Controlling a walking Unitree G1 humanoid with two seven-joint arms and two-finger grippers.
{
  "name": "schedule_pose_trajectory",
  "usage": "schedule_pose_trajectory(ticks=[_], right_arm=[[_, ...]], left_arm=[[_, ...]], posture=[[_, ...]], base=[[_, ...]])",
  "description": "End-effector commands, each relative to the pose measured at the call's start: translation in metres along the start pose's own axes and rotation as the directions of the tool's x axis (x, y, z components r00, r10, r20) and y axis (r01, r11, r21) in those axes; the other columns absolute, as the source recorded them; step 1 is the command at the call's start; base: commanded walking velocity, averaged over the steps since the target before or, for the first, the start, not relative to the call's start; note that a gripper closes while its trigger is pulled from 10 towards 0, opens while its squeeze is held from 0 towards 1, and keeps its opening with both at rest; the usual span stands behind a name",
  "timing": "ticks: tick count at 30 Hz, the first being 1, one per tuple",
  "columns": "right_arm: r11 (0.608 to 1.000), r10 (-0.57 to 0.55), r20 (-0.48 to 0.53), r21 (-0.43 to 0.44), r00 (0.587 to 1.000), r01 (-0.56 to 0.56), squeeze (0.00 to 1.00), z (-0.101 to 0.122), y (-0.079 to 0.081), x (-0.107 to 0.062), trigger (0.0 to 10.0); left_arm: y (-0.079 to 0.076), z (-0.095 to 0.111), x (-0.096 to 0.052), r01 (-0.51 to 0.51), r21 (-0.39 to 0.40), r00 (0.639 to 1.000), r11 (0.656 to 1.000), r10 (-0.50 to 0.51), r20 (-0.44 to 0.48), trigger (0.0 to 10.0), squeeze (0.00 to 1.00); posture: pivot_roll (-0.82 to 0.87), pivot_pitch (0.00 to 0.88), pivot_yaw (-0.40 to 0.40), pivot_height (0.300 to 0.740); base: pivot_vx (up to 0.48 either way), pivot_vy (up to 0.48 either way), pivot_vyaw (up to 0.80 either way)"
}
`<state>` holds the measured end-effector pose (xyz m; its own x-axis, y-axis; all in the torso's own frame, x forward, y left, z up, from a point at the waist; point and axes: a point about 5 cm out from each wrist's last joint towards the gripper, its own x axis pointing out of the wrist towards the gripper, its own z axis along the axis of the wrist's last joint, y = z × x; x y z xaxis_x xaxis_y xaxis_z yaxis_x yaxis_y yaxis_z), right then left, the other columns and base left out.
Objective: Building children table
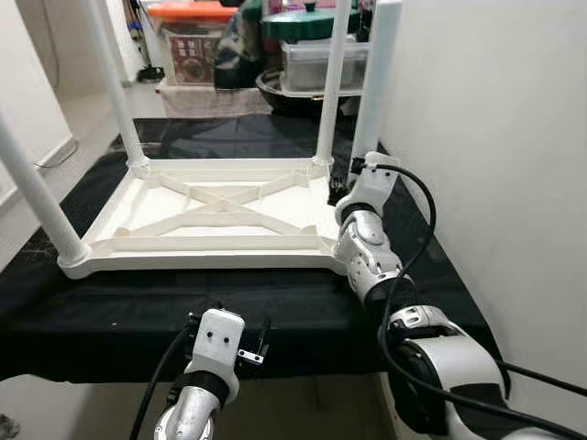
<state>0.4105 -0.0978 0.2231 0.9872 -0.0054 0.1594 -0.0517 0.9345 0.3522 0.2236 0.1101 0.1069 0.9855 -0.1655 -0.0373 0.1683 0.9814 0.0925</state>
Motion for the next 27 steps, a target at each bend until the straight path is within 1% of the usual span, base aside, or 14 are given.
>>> schedule_pose_trajectory(ticks=[1, 9, 10, 11, 12, 13, 14, 15, 17, 18, 20, 25, 26, 27], right_arm=[[0.963, 0.248, 0.056, 0.094, 0.967, -0.252, 0.00, 0.020, 0.027, 0.006, 10.0], [0.716, 0.692, -0.044, 0.163, 0.720, -0.679, 0.00, 0.020, 0.032, -0.002, 10.0], [0.602, 0.798, -0.088, 0.169, 0.597, -0.780, 0.00, 0.013, 0.030, -0.010, 10.0], [0.602, 0.798, -0.088, 0.169, 0.597, -0.780, 0.00, 0.013, 0.030, -0.010, 10.0], [0.516, 0.857, -0.117, 0.184, 0.503, -0.837, 0.00, 0.009, 0.028, -0.017, 10.0], [0.516, 0.857, -0.117, 0.184, 0.503, -0.837, 0.00, 0.009, 0.028, -0.017, 10.0], [0.422, 0.905, -0.142, 0.198, 0.400, -0.884, 0.00, 0.004, 0.026, -0.024, 10.0], [0.422, 0.905, -0.142, 0.198, 0.400, -0.884, 0.00, 0.004, 0.026, -0.024, 10.0], [0.214, 0.969, -0.175, 0.267, 0.171, -0.940, 0.00, -0.005, 0.025, -0.040, 10.0], [0.214, 0.969, -0.175, 0.267, 0.171, -0.940, 0.00, -0.005, 0.025, -0.040, 10.0], [0.102, 0.982, -0.181, 0.300, 0.049, -0.949, 0.00, -0.010, 0.028, -0.048, 10.0], [0.065, 0.983, -0.184, 0.304, 0.009, -0.950, 0.00, -0.013, 0.031, -0.051, 9.3], [0.059, 0.982, -0.190, 0.309, -0.001, -0.949, 0.00, -0.015, 0.032, -0.052, 0.0], [0.059, 0.982, -0.190, 0.309, -0.001, -0.949, 0.00, -0.015, 0.032, -0.052, 0.0]], left_arm=[[0.000, -0.003, 0.000, 0.005, 0.004, 1.000, 1.000, -0.005, -0.016, 10.0, 0.00], [0.000, -0.003, 0.000, 0.005, 0.005, 1.000, 1.000, -0.005, -0.016, 10.0, 0.00], [0.000, -0.004, 0.001, 0.005, 0.005, 1.000, 1.000, -0.005, -0.016, 10.0, 0.00], [0.000, -0.004, 0.001, 0.005, 0.005, 1.000, 1.000, -0.005, -0.016, 10.0, 0.00], [0.000, -0.004, 0.001, 0.005, 0.005, 1.000, 1.000, -0.005, -0.016, 10.0, 0.00], [0.000, -0.004, 0.001, 0.005, 0.005, 1.000, 1.000, -0.005, -0.016, 10.0, 0.00], [-0.001, -0.004, 0.000, 0.006, 0.006, 1.000, 1.000, -0.006, -0.015, 10.0, 0.00], [-0.001, -0.004, 0.000, 0.006, 0.006, 1.000, 1.000, -0.006, -0.015, 10.0, 0.00], [-0.001, -0.004, 0.000, 0.006, 0.006, 1.000, 1.000, -0.006, -0.015, 10.0, 0.00], [-0.001, -0.004, 0.000, 0.006, 0.006, 1.000, 1.000, -0.006, -0.015, 10.0, 0.00], [-0.001, -0.004, 0.000, 0.005, 0.006, 1.000, 1.000, -0.005, -0.016, 10.0, 0.00], [-0.002, -0.004, 0.000, 0.005, 0.006, 1.000, 1.000, -0.005, -0.017, 10.0, 0.00], [-0.002, -0.004, 0.000, 0.006, 0.006, 1.000, 1.000, -0.006, -0.016, 10.0, 0.00], [-0.002, -0.004, 0.000, 0.006, 0.006, 1.000, 1.000, -0.006, -0.016, 10.0, 0.00]], posture=[[0.00, 0.000, -0.022, 0.734], [0.00, 0.000, -0.021, 0.734], [0.00, 0.000, -0.023, 0.734], [0.00, 0.000, -0.023, 0.734], [0.00, 0.000, -0.023, 0.734], [0.00, 0.000, -0.023, 0.734], [0.00, 0.000, -0.022, 0.734], [0.00, 0.000, -0.022, 0.734], [0.00, 0.000, -0.024, 0.734], [0.00, 0.000, -0.024, 0.734], [0.00, 0.000, -0.023, 0.734], [0.00, 0.000, -0.025, 0.734], [0.00, 0.000, -0.024, 0.734], [0.00, 0.000, -0.024, 0.734]], base=[[0.000, 0.000, 0.00], [0.000, 0.000, 0.00], [0.000, 0.000, 0.00], [0.000, 0.000, 0.00], [0.000, 0.000, 0.00], [0.000, 0.000, 0.00], [0.000, 0.000, 0.00], [0.000, 0.000, 0.00], [0.000, 0.000, 0.00], [0.000, 0.000, 0.00], [0.000, 0.000, 0.00], [0.000, 0.000, 0.00], [0.000, 0.000, 0.00], [0.000, 0.000, 0.00]])
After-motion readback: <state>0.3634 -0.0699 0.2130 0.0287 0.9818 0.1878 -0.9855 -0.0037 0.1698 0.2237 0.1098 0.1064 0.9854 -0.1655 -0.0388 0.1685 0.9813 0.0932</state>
